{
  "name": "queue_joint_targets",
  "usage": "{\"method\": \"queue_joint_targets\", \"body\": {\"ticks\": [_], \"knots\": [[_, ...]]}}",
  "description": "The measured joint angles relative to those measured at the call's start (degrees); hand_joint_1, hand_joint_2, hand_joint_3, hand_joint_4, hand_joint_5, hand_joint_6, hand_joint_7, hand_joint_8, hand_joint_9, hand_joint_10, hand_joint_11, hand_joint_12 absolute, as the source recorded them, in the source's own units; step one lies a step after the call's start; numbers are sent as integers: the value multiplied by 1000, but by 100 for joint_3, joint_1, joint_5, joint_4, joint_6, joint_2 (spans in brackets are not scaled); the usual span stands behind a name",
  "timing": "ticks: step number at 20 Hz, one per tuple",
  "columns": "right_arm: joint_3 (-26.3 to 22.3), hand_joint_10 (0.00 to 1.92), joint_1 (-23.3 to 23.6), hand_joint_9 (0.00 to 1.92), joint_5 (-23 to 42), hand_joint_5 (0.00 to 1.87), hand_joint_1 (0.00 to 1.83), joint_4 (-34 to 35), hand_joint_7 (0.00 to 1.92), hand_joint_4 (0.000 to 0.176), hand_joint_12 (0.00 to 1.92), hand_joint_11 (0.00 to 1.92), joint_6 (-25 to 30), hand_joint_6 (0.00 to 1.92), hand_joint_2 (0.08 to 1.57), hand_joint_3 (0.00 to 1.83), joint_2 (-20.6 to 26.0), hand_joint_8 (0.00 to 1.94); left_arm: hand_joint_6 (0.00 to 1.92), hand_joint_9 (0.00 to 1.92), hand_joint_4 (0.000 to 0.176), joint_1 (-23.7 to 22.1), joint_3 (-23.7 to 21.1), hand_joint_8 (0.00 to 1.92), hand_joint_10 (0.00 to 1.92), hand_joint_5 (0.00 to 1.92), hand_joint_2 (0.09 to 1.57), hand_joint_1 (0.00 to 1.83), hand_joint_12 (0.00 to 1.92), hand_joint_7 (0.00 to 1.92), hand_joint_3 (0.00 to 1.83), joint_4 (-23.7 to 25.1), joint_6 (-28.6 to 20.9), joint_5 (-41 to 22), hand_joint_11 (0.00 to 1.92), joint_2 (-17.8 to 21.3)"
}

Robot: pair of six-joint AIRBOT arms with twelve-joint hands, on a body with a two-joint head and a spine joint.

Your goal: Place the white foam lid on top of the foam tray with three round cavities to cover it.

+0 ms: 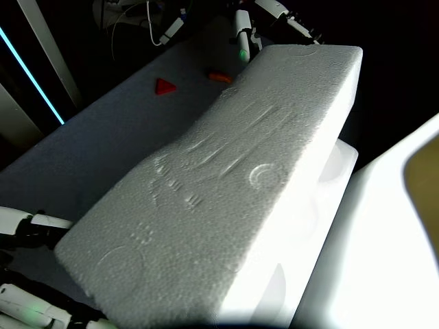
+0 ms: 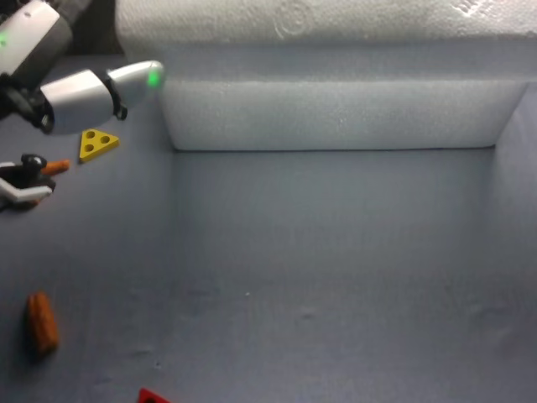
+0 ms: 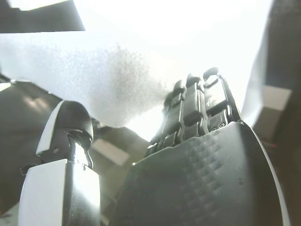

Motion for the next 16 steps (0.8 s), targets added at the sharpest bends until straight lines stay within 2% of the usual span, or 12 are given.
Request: {"method": "queue_joint_targets", "body": {"ticks": [1, 2, 3, 4, 5, 6, 7, 8, 9, 10, 12, 16], "knots": [[96, 1442, 120, 0, -197, 0, 551, 0, 0, 0, 1921, 23, -2, 815, 1310, 0, -68, 1106, 25, 0, 0, -76, 87, 5, 0, 112, 1194, 689, 26, 21, 0, -24, -2, 31, 41, -63], [195, 1521, 225, 14, -332, 0, 556, 0, 0, 0, 1921, 63, 0, 858, 1308, 0, -144, 1198, 5, 0, 0, -140, 149, 1, 0, 116, 1185, 682, 344, 17, 11, -98, -9, 37, 7, -118], [275, 1532, 295, 75, -420, 0, 571, 0, 20, 0, 1921, 107, 0, 808, 1302, 0, -205, 1236, 7, 0, 0, -164, 240, 1, 0, 113, 1187, 675, 697, 20, 8, -101, -4, 31, 1, -173], [363, 1537, 385, 206, -533, 0, 593, -9, 77, 0, 1921, 252, 2, 829, 1301, 0, -273, 1281, 7, 2, 0, -212, 321, 1, 1, 120, 1188, 695, 946, 20, 2, -120, -11, 101, 0, -216], [435, 1512, 446, 210, -645, 0, 580, -20, 72, 0, 1921, 260, 0, 714, 1313, 2, -337, 1258, 7, 2, 0, -256, 391, 4, 1, 129, 1179, 725, 1158, 14, 0, -149, -44, 155, 0, -267], [514, 1462, 527, 120, -774, 0, 570, -57, 34, 0, 1921, 150, 7, 634, 1311, 1, -396, 1168, 6, 0, 0, -330, 483, 2, 0, 133, 1176, 737, 1353, 12, 0, -195, -50, 278, 0, -330], [588, 1477, 592, 125, -901, 0, 581, -66, 50, 0, 1921, 146, 9, 646, 1305, 0, -455, 1163, 6, 12, 0, -356, 577, 1, 6, 139, 1176, 724, 1492, 14, 0, -229, -59, 348, 0, -391], [664, 1514, 691, 147, -1034, 0, 552, -87, 57, 0, 1921, 221, 7, 782, 1301, 0, -511, 1202, 3, 8, 0, -400, 669, 0, 6, 134, 1181, 713, 1472, 2, 1, -284, -85, 417, 0, -466], [752, 1373, 785, 29, -1152, 0, 542, -98, 11, 0, 1921, 43, 9, 724, 1287, 0, -575, 1042, 2, 6, 0, -437, 750, 0, 5, 125, 1190, 704, 1423, 0, 3, -365, -127, 509, 0, -538], [844, 1204, 859, 5, -1252, 0, 562, -109, 1, 0, 1921, 8, 7, 556, 1275, 0, -619, 892, 3, 16, 0, -487, 813, 0, 9, 127, 1196, 681, 1405, 0, 4, -367, -138, 590, 0, -579], [981, 1084, 951, 0, -1414, 0, 546, -120, 0, 0, 1918, 0, 0, 595, 1285, 0, -691, 776, 0, 2, 0, -586, 999, 0, 2, 121, 1204, 640, 1303, 0, 3, -354, -177, 824, 0, -708], [1117, 1040, 1088, 0, -1641, 0, 539, -136, 0, 0, 1914, 0, -11, 614, 1288, 0, -756, 744, 0, 0, 0, -662, 1174, 0, 0, 119, 1206, 636, 1286, 0, 2, -354, -219, 1102, 0, -811]]}}
